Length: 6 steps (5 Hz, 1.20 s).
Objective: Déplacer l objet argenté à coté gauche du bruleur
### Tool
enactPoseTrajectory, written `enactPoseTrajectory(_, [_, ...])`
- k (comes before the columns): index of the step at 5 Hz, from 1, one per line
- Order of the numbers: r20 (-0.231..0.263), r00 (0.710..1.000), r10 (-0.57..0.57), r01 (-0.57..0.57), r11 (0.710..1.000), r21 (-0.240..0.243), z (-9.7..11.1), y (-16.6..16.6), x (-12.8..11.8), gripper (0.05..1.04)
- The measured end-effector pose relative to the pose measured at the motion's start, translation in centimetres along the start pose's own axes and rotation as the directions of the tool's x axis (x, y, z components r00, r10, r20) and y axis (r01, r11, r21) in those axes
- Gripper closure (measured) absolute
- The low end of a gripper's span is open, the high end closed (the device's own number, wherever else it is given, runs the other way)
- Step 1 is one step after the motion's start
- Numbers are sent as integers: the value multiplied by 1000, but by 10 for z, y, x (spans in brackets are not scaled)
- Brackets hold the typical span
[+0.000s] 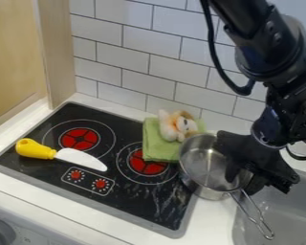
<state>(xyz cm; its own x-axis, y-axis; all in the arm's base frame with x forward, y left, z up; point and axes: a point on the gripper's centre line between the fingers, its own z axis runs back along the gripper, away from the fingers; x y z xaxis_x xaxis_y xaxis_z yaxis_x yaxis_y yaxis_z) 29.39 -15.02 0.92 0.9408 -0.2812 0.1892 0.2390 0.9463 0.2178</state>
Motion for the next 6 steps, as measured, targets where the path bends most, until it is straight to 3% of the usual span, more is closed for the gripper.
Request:
enactPoseTrajectory(1, [15, 1000, 7, -7, 1000, -4, 3, -1, 6, 275])
enactPoseTrajectory(2, [21, 1000, 13, -13, 1000, 0, 4, -1, 7, 68])
enactPoseTrajectory(5, [176, 983, 55, -53, 998, -14, 54, 9, 6, 85])
enactPoseTrajectory(6, [228, 971, 79, -83, 997, 7, 66, 19, 4, 85])
